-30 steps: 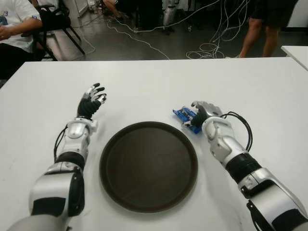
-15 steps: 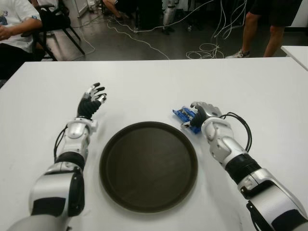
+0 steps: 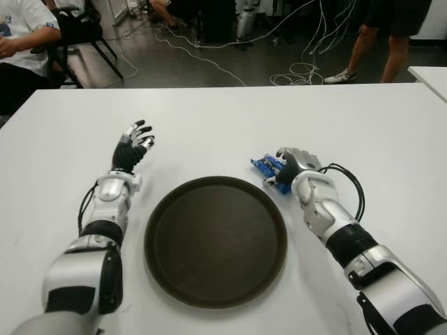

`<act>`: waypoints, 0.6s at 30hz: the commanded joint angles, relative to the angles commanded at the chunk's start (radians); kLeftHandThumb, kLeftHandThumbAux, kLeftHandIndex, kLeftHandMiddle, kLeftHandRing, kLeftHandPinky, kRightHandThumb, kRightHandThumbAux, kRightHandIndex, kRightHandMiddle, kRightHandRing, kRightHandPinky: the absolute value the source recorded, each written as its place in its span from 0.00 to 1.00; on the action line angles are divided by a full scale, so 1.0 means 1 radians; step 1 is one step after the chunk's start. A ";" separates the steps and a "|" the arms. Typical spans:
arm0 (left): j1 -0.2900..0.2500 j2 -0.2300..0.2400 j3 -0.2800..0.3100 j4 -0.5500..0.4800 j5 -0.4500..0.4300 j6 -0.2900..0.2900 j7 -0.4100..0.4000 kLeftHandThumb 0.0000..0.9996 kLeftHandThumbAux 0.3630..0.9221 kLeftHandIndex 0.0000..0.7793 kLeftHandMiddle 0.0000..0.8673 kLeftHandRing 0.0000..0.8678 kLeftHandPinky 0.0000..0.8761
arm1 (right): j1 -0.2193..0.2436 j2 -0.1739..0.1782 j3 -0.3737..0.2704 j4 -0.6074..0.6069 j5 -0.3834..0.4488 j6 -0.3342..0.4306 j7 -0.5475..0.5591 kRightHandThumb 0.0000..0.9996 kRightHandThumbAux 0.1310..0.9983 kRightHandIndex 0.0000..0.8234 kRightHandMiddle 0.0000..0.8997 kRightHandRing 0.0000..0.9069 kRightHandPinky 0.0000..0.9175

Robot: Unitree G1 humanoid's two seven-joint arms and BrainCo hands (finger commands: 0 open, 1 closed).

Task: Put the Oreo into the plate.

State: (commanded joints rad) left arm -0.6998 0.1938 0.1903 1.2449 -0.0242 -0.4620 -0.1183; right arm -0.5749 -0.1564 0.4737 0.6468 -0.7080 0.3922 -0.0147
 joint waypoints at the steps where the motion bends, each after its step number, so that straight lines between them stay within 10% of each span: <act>1: 0.000 0.000 0.000 0.000 0.000 0.000 0.000 0.15 0.60 0.13 0.20 0.20 0.20 | -0.001 0.000 0.000 0.002 0.001 -0.001 0.001 0.00 0.64 0.30 0.29 0.31 0.31; 18: 0.005 -0.002 -0.006 -0.006 0.003 -0.005 0.011 0.15 0.61 0.12 0.19 0.20 0.21 | 0.008 0.001 -0.004 0.028 0.005 -0.026 -0.025 0.00 0.63 0.33 0.32 0.33 0.32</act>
State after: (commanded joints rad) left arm -0.6951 0.1919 0.1838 1.2385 -0.0211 -0.4667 -0.1073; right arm -0.5670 -0.1556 0.4699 0.6745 -0.7033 0.3659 -0.0392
